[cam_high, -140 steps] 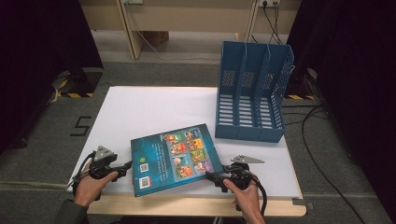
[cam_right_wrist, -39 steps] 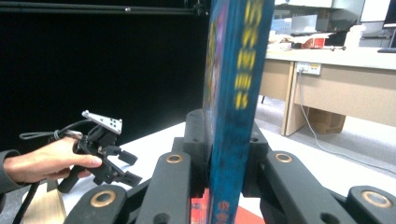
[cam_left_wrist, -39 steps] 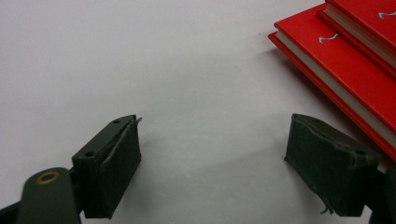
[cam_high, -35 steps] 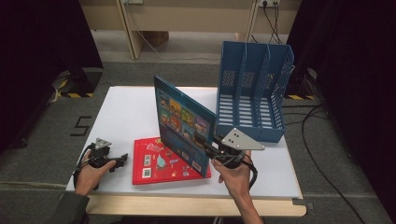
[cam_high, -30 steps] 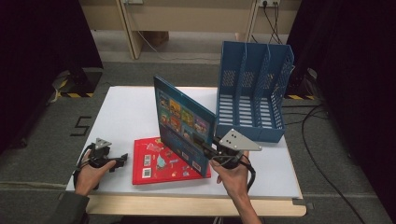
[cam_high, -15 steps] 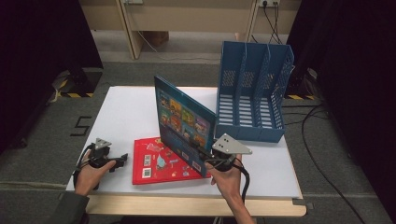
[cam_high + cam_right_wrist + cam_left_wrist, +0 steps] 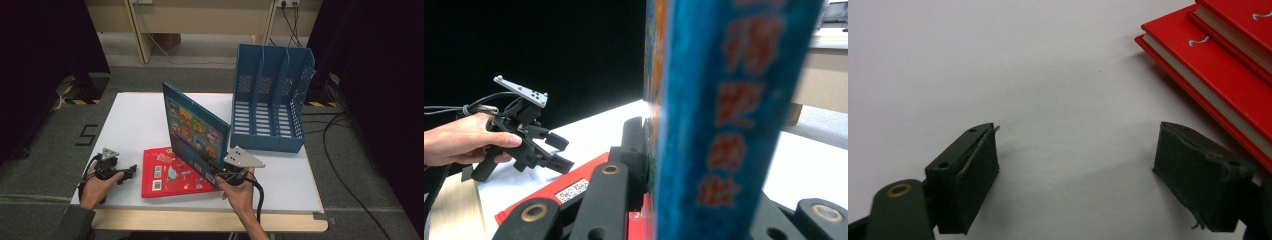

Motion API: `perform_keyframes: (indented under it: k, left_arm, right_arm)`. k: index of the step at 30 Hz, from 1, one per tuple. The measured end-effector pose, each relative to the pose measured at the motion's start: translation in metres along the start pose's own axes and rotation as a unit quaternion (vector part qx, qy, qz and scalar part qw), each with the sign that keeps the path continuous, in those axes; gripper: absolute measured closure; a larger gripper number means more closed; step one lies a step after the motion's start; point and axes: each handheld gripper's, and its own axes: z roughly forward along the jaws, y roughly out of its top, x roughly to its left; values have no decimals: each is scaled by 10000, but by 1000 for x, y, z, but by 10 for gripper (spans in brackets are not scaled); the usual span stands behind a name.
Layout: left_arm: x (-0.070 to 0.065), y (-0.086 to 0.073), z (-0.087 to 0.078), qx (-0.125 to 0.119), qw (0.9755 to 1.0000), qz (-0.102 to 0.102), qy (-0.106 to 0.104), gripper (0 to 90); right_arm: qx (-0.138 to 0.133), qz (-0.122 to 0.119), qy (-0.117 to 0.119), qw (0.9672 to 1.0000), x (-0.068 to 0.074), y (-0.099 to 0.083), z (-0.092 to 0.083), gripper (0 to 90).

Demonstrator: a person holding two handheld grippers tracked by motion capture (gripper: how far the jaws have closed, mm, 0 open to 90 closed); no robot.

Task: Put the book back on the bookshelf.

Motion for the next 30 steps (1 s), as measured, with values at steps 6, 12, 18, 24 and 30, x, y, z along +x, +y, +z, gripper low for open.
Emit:
perform_keyframes:
  k: [6,12,18,24,30]
  left_arm:
    - [0,0,0,-4,10000,-2,2,164]
    - [0,0,0,-6,10000,-2,4,164]
    - [0,0,0,-21,10000,-14,1,164]
    - [0,0,0,-19,10000,-14,4,164]
    - [0,0,0,-18,10000,-16,1,164]
  right_arm:
    - [-2,8,6,10000,1,-5,4,781]
    - [-3,26,-8,10000,3,-10,8,780]
    - [-11,6,-47,10000,2,-12,10,781]
    - [-75,42,-50,10000,0,-12,12,785]
    - [-40,-29,-90,9999,-1,-11,11,804]
